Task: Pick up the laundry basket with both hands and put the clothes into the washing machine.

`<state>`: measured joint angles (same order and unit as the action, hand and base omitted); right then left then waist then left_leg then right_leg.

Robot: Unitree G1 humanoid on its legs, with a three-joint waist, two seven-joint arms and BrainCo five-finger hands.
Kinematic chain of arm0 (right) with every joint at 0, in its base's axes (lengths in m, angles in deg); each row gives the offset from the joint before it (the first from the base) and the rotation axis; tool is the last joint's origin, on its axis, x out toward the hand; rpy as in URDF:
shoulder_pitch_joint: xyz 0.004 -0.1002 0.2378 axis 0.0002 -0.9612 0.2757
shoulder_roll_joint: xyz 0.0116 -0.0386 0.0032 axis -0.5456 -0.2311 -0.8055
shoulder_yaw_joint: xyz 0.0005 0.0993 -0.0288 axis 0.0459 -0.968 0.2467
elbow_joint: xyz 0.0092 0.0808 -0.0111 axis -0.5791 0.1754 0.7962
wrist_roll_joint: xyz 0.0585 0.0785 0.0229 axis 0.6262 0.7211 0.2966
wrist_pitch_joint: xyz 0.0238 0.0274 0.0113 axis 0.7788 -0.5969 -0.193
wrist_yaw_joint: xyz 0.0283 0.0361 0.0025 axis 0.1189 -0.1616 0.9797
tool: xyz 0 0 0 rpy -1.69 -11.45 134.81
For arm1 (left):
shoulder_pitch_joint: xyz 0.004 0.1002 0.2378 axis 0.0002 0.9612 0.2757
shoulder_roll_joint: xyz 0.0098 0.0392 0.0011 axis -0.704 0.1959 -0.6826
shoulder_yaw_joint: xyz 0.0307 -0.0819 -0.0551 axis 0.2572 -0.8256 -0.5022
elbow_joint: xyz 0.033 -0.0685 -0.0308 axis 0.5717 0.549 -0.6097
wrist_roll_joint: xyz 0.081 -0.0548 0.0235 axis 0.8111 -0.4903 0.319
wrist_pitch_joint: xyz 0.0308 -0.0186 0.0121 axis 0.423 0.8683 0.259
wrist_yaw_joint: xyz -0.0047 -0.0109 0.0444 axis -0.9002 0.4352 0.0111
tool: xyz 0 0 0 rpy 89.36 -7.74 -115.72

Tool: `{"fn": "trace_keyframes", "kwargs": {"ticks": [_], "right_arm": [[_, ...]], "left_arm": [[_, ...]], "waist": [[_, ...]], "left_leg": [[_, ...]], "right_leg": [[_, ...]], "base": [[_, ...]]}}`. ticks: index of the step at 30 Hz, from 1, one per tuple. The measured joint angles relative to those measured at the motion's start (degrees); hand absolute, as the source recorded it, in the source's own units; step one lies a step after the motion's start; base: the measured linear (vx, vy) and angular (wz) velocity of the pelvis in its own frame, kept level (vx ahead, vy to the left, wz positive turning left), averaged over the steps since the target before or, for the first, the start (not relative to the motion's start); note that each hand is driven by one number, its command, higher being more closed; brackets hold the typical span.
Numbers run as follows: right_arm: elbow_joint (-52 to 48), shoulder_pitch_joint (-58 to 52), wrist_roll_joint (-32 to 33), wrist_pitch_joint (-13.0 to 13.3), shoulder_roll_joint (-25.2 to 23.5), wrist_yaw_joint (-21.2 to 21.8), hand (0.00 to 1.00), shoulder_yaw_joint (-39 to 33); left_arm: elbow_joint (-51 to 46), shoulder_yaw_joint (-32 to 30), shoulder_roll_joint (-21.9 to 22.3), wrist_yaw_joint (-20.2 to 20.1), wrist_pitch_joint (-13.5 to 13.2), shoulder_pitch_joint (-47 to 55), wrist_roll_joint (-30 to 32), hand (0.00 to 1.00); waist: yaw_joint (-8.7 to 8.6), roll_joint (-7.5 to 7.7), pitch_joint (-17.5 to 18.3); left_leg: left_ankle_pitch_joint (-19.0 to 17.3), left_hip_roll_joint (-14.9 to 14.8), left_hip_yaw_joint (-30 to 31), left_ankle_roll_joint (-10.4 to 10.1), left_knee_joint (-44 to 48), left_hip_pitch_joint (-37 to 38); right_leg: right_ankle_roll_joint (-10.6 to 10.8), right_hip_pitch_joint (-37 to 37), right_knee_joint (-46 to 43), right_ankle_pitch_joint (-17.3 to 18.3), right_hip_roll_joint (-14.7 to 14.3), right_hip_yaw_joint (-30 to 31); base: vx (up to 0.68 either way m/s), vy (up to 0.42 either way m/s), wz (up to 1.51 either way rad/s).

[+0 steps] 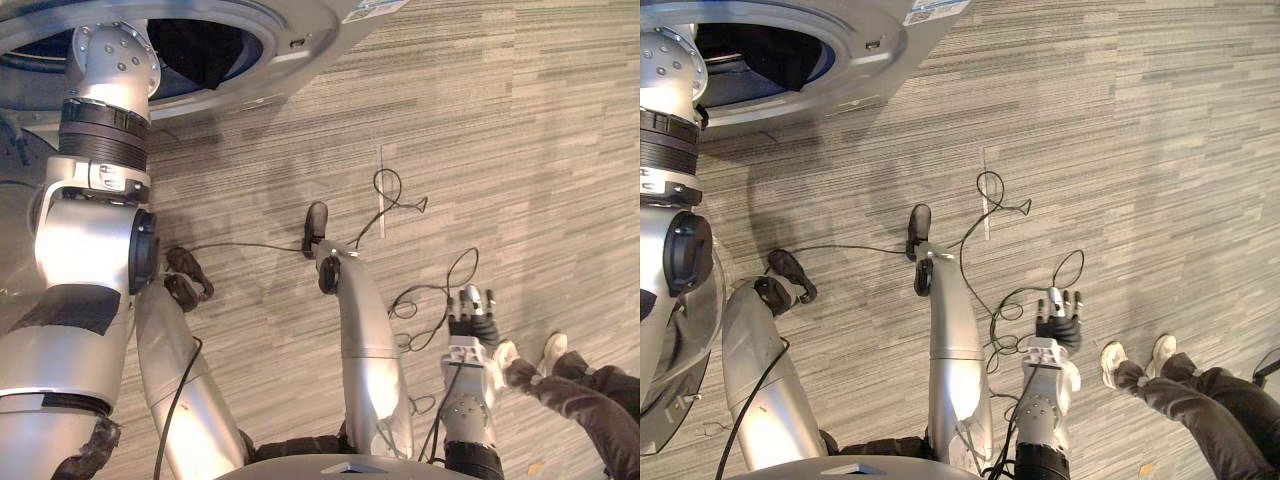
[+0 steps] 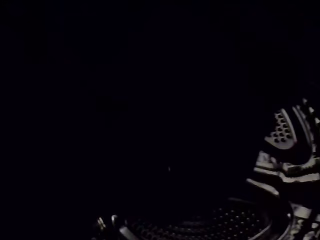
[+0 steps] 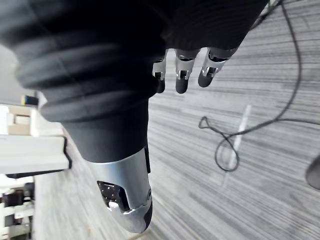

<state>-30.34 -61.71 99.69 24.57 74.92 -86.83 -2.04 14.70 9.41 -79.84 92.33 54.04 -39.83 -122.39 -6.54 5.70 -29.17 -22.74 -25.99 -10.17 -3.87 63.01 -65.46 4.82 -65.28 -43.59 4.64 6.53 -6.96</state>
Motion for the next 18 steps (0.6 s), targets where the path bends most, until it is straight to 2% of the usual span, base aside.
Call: {"fn": "trace_keyframes", "kwargs": {"ticks": [4,5,6,7,8,10,11,13,14,15,17,18], "right_arm": [[-3.39,-2.61,-0.01,0.18,0.32,0.00,0.00,-1.78],[-3.46,-2.93,-0.01,0.19,0.56,0.02,0.00,-2.53],[-3.79,-3.74,0.00,0.21,0.92,0.10,0.00,-2.72],[-4.18,-4.38,0.07,0.21,0.98,0.41,0.00,-2.69],[-4.19,-4.38,0.17,0.20,0.99,0.46,0.00,-2.62],[-4.06,-4.30,1.20,0.19,0.99,0.74,0.00,-2.32],[-3.93,-4.29,1.29,0.21,1.00,0.88,0.00,-2.24],[-2.28,-3.97,1.35,0.69,1.00,2.68,0.00,-1.22],[-1.88,-3.87,1.35,0.80,0.97,3.00,0.00,-0.81],[-1.04,-3.71,1.47,0.99,0.94,3.28,0.00,0.39],[-0.40,-3.60,2.19,0.98,0.26,4.43,0.00,1.03],[-0.50,-3.60,2.23,1.05,0.11,4.76,0.00,1.44]], "left_arm": [[-3.67,2.72,-2.41,2.64,-2.57,-0.12,0.79,1.00],[-4.18,3.27,-2.77,3.45,-2.65,-0.12,2.50,0.00],[-4.76,4.30,-3.53,4.59,-2.61,-0.12,6.62,0.00],[-5.05,5.59,-4.77,5.41,-1.20,-0.12,15.18,0.00],[-4.90,6.63,-5.56,5.57,-0.49,-0.10,17.38,0.00],[-4.89,12.66,-8.36,5.54,6.23,-0.42,32.73,0.00],[-4.76,14.61,-8.76,4.96,8.43,-0.93,38.66,0.00],[-3.65,22.13,-9.58,1.71,16.00,-1.68,62.08,0.00],[-3.34,23.72,-9.46,0.61,17.96,-1.80,68.62,0.00],[-2.28,24.65,-8.10,-0.96,20.54,-1.77,78.04,0.00],[-1.05,22.41,-4.67,-2.26,22.05,-1.63,85.48,0.00],[-0.33,19.48,-2.24,-2.24,22.65,-1.54,87.02,0.00]], "waist": [[-0.71,0.78,-0.24],[-0.82,0.80,-0.25],[-1.01,0.80,-0.24],[-0.98,0.86,-0.27],[-0.99,0.86,-0.27],[-0.62,0.88,-0.27],[-0.39,0.89,-0.26],[0.28,0.99,-0.22],[0.35,1.02,-0.20],[0.33,1.08,-0.16],[0.19,1.11,-0.14],[-0.12,1.16,-0.11]], "left_leg": [[-0.61,0.14,-0.60,0.64,0.92,-0.86],[-0.66,0.28,-0.48,0.69,0.98,-1.19],[-0.67,0.54,-0.31,0.69,1.58,-1.63],[-0.67,0.81,-0.31,0.70,1.97,-1.83],[-0.67,0.99,-0.31,0.70,1.98,-1.82],[-0.67,1.39,-0.33,0.70,2.02,-1.76],[-0.66,1.45,-0.36,0.70,2.06,-1.75],[-0.67,1.80,-0.60,0.72,2.31,-1.79],[-0.67,1.88,-0.57,0.73,2.44,-1.76],[-0.70,1.92,-0.51,0.78,2.63,-1.65],[-1.23,1.88,-0.60,1.75,2.85,-1.32],[-1.54,1.75,-0.79,2.30,2.95,-1.29]], "right_leg": [[-0.03,-1.06,-0.19,-0.26,0.41,0.37],[-0.03,-1.26,-0.45,-0.26,0.69,0.22],[-0.03,-1.63,-1.14,-0.26,1.26,-0.04],[-0.04,-2.00,-2.00,-0.24,1.76,-0.19],[-0.04,-2.05,-2.16,-0.24,2.02,-0.24],[-0.04,-2.12,-2.60,-0.23,2.63,-0.29],[-0.04,-2.11,-2.79,-0.23,2.77,-0.30],[-0.04,-1.94,-3.13,-0.23,3.47,-0.73],[-0.04,-1.75,-3.13,-0.23,3.60,-0.79],[-0.03,-1.29,-3.14,-0.23,3.83,-0.95],[-0.01,-0.57,-2.55,-0.24,3.98,-1.35],[0.18,-0.24,-1.86,-0.36,3.86,-1.41]], "base": [[-0.04,0.057,-0.05],[-0.02,0.044,0.06],[-0.02,0.062,0.11],[-0.01,0.059,0.13],[-0.01,0.052,0.12],[-0.02,0.033,0.12],[-0.02,0.026,0.16],[-0.03,0.024,0.16],[-0.05,0.031,0.10],[-0.05,0.030,0.04],[-0.09,0.044,-0.03],[-0.12,0.048,-0.10]]}}
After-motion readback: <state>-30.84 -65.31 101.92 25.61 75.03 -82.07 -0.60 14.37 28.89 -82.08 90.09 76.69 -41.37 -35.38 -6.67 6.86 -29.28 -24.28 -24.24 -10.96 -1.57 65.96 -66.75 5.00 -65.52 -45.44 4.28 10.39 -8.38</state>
